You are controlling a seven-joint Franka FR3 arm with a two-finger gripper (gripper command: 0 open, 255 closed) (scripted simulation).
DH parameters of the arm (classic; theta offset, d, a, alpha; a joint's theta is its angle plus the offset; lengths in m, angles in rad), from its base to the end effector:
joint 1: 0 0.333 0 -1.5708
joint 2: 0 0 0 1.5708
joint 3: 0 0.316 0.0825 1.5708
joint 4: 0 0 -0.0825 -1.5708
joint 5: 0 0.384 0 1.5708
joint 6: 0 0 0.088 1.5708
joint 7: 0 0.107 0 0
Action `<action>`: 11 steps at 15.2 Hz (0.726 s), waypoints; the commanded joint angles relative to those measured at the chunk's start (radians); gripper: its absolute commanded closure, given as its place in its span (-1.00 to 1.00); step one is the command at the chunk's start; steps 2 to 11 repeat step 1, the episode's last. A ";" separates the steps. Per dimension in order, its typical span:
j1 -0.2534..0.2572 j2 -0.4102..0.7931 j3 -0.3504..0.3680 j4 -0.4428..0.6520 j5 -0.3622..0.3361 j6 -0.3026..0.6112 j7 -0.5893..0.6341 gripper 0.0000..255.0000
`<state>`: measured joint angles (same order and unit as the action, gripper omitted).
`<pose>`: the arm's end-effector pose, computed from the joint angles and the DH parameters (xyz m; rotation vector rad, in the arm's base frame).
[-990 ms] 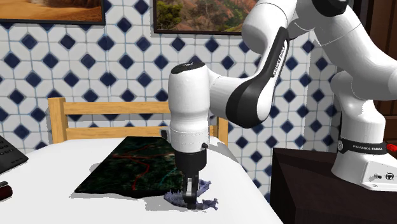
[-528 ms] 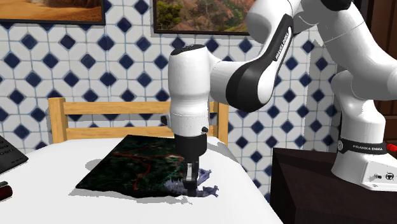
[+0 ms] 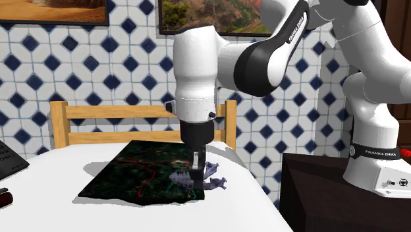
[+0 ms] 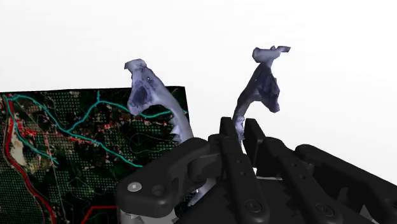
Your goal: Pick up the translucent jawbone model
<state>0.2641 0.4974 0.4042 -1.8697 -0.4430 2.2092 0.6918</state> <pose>0.5083 0.3655 0.2574 2.9457 0.3362 0.0276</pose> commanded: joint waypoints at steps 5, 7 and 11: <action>-0.003 -0.006 0.001 0.000 0.004 -0.005 -0.005 1.00; -0.003 -0.006 0.001 0.000 0.004 -0.005 -0.005 1.00; -0.003 -0.006 0.001 0.000 0.004 -0.005 -0.005 1.00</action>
